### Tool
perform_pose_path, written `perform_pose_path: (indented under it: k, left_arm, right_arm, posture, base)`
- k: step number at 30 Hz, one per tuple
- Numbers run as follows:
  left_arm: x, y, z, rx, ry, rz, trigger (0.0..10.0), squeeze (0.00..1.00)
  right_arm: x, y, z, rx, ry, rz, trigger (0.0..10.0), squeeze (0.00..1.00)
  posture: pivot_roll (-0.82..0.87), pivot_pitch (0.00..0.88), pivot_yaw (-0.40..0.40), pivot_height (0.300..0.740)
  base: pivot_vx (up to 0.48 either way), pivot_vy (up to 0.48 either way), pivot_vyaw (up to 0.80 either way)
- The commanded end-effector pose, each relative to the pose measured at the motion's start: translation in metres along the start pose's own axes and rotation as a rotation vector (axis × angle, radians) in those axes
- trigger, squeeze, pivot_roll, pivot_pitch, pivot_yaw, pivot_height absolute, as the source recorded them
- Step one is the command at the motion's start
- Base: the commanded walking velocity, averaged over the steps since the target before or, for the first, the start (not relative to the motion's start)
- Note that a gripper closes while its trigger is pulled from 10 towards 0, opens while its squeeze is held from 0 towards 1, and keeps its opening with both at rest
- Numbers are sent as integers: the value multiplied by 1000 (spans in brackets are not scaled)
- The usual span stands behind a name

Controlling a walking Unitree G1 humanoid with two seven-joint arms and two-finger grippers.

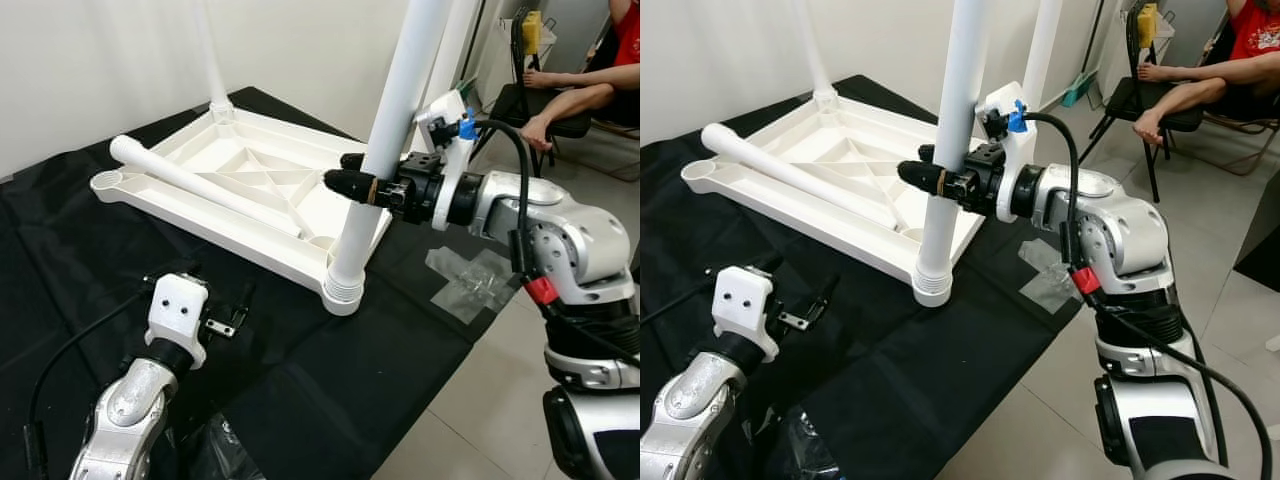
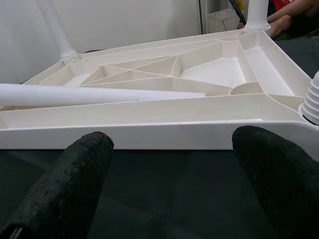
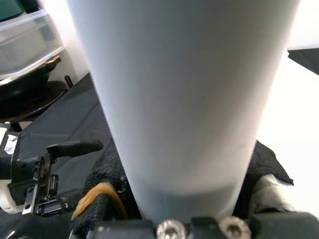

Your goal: Building children table

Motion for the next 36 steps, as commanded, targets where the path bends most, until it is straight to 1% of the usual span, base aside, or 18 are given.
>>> perform_pose_path:
  k: [1, 5, 11, 15, 17, 19, 23, 24, 36]
  left_arm:
    - [-2, -1, 0, 0, 6, -2, 10000, 0]
    - [-2, -1, 1, -1, 5, -1, 10000, 0]
    - [-3, -2, 1, -3, 4, 0, 10000, 0]
    - [-3, -2, 2, -7, 4, 2, 10000, 0]
    - [-3, -2, 2, -7, 4, 2, 10000, 0]
    - [-3, -2, 2, -9, 3, 3, 10000, 0]
    - [-3, -2, 2, -10, 3, 4, 10000, 0]
    - [-4, -2, 3, -12, 2, 6, 10000, 0]
    - [-3, -2, 4, -14, 0, 9, 10000, 0]
  right_arm:
    - [1, -7, -8, 18, 42, -53, 10000, 0]
    - [4, -12, -8, 20, 49, -91, 10000, 0]
    - [6, -13, -6, 14, 50, -104, 10000, 0]
    - [13, -14, -3, -5, 52, -118, 10000, 0]
    - [13, -14, -3, -5, 52, -118, 10000, 0]
    - [20, -11, -1, -18, 48, -106, 10000, 0]
    - [22, -9, -1, -24, 48, -97, 10000, 0]
    - [23, -5, 2, -36, 45, -82, 10000, 0]
    - [28, 8, 4, -80, 49, -20, 10000, 0]
  posture:
    - [-44, 203, -7, 740]
    - [-46, 211, -8, 740]
    - [-47, 212, -10, 740]
    - [-52, 217, -14, 740]
    - [-52, 217, -14, 740]
    - [-52, 219, -16, 740]
    - [-54, 222, -19, 740]
    - [-55, 224, -19, 740]
    - [-55, 227, -23, 740]
  base:
    - [0, 0, 0]
    - [0, 0, 0]
    - [0, 0, 0]
    - [0, 0, 0]
    - [0, 0, 0]
    - [0, 0, 0]
    - [0, 0, 0]
    - [0, 0, 0]
    - [0, 0, 0]
Point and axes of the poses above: a point about 5 cm out from each wrist's last joint towards the gripper, its own x axis pointing out of the wrist towards the gripper, its own z axis along the axis of the wrist's last joint, y = z × x, the point moved 4 cm from there along x, pointing out of the wrist towards the gripper, and after that the axes turned 4 degrees about x, right-handed, at the moved point
